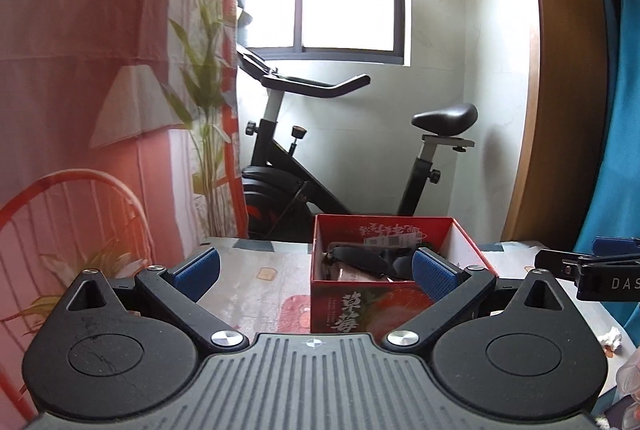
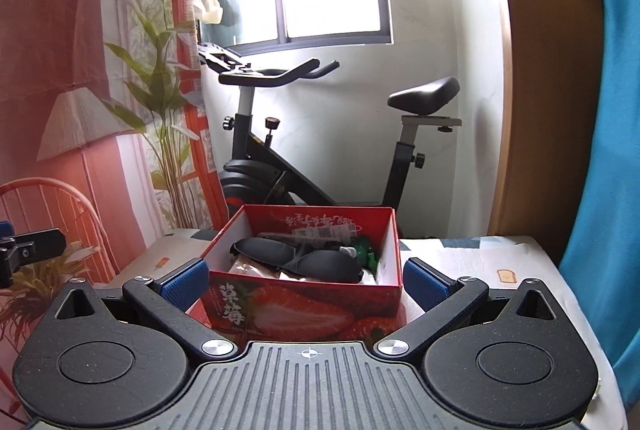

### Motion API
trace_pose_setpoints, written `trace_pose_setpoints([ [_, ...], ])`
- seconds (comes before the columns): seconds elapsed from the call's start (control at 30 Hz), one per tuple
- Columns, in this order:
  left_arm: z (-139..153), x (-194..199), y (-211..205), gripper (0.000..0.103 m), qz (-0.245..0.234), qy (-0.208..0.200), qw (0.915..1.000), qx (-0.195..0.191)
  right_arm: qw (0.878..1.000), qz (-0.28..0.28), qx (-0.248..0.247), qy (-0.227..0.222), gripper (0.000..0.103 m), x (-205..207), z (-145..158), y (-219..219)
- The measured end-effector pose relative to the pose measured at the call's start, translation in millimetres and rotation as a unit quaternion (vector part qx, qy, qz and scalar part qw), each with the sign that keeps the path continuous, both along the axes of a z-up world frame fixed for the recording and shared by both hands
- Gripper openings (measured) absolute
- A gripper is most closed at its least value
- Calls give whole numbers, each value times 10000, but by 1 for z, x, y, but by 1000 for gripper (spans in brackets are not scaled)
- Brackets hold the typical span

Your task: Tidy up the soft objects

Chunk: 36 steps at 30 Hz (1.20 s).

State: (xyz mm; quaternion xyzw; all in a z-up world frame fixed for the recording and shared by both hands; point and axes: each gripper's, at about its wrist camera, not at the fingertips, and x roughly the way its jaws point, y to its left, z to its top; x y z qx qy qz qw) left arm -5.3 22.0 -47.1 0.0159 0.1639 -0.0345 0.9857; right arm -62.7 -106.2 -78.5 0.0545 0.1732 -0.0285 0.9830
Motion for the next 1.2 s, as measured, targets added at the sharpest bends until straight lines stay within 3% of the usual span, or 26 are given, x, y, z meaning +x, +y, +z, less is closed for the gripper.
trace_pose_setpoints([
  [0.17, -2, -20, 1, 103, 149, 5, 9998, 115, 9999, 145, 80, -40, 103, -17, -1, 6],
  [0.37, -3, -29, 9, 103, 301, 23, 9995, -39, 9999, 95, 46, -89, 103, -24, 1, 8],
  [1.2, -4, -33, 11, 103, 561, 45, 9984, -20, 9997, 153, -144, -84, 103, -24, -1, 17],
])
